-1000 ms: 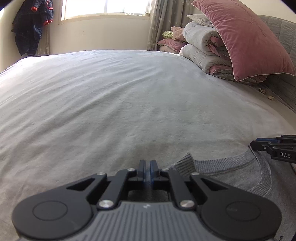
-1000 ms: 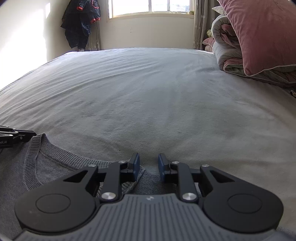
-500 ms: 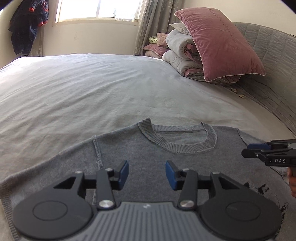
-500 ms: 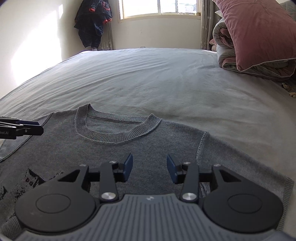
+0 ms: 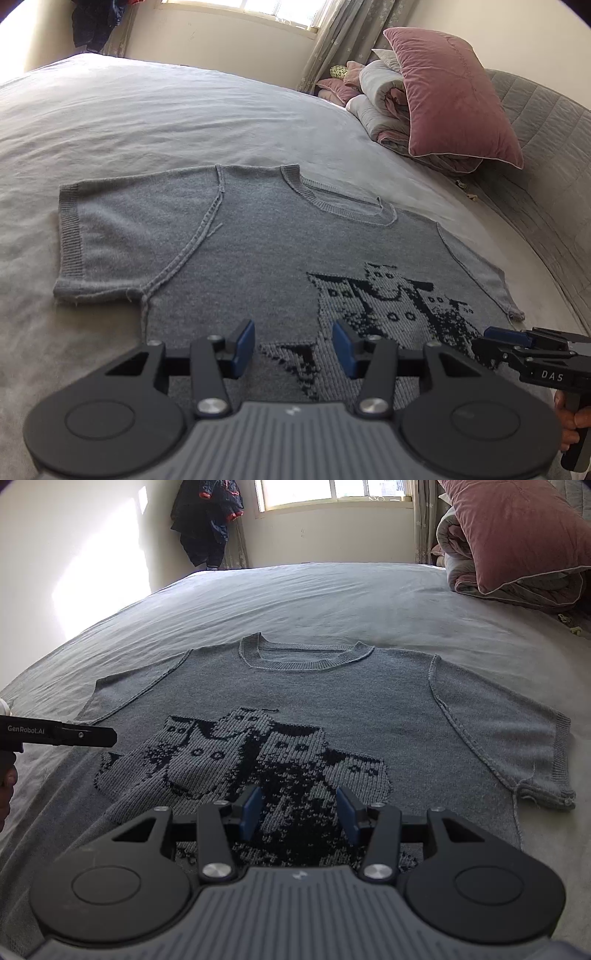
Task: Fold clothes
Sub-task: 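Open both grippers and release the flattened sweater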
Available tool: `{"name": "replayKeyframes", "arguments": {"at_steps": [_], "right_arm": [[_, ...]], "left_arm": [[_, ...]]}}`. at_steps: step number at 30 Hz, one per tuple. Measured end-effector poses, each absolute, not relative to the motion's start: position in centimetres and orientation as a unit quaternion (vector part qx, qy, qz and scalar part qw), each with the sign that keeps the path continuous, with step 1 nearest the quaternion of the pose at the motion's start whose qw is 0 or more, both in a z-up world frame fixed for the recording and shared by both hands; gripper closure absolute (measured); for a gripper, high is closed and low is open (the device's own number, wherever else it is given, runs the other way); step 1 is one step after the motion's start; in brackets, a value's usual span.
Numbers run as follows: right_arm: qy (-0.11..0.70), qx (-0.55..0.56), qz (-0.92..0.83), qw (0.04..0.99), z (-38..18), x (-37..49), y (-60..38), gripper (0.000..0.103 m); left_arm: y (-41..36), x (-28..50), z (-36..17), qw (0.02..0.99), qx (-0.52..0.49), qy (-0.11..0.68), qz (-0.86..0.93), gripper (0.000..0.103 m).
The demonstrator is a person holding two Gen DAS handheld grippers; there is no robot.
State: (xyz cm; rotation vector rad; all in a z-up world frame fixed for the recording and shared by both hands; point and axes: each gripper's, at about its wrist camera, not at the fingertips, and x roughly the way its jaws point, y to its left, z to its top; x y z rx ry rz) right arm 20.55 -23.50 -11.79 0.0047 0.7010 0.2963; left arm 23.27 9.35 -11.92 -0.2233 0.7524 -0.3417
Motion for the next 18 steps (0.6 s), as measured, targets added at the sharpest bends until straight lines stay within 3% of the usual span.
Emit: {"name": "replayKeyframes", "arguments": {"at_steps": [14, 18], "right_arm": [[0.344, -0.046, 0.089, 0.934, -12.4, 10.6, -23.1, 0.048], [0.340, -0.021, 0.082, 0.937, -12.2, 7.5, -23.3, 0.048]], "left_arm": [[11.0, 10.2, -12.1, 0.910, -0.074, 0.375, -0.161, 0.052], [14.4, 8.2, -12.1, 0.900, -0.161, 0.381, -0.140, 0.052]]}}
